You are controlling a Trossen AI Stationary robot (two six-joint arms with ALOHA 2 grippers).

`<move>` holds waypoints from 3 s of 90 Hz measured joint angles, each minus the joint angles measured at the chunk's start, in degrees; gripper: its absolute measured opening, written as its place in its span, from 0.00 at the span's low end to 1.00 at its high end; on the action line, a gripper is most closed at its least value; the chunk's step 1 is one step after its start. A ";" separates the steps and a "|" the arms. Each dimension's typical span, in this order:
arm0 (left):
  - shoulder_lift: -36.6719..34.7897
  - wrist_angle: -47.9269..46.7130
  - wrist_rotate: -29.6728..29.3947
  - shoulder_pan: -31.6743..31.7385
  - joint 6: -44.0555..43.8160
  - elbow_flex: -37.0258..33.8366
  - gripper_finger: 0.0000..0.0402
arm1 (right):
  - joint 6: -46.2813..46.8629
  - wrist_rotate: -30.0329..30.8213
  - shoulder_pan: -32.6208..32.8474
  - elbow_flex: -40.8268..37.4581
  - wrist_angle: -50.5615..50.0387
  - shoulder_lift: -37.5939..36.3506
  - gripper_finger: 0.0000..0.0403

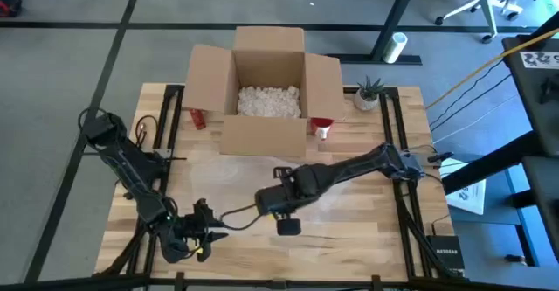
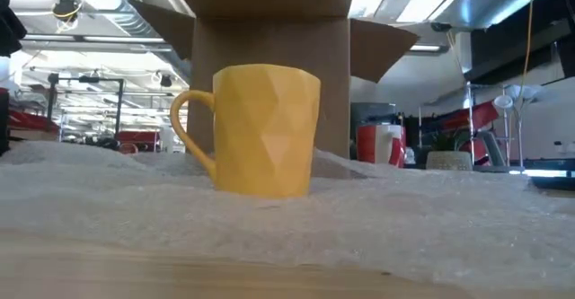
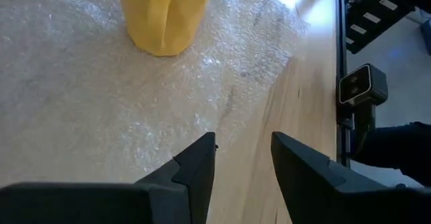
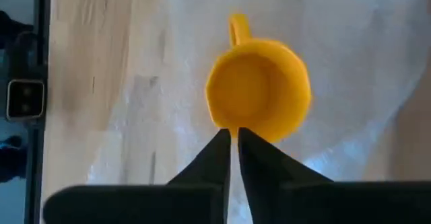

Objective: Wrap mug
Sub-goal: Wrap the yellow mug with bubble wrap

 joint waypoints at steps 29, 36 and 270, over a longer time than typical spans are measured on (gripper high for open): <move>0.00 0.39 0.01 -1.24 -0.85 -0.01 0.32 | 11.23 9.51 10.33 -0.48 -8.56 -4.08 0.00; 0.00 0.43 0.00 -1.24 -1.04 -0.01 0.32 | 14.84 10.98 13.85 -2.80 -8.53 -5.69 0.00; 13.85 0.61 12.49 11.68 -2.81 -0.66 0.00 | 35.24 21.23 18.91 -100.45 80.37 -53.84 0.00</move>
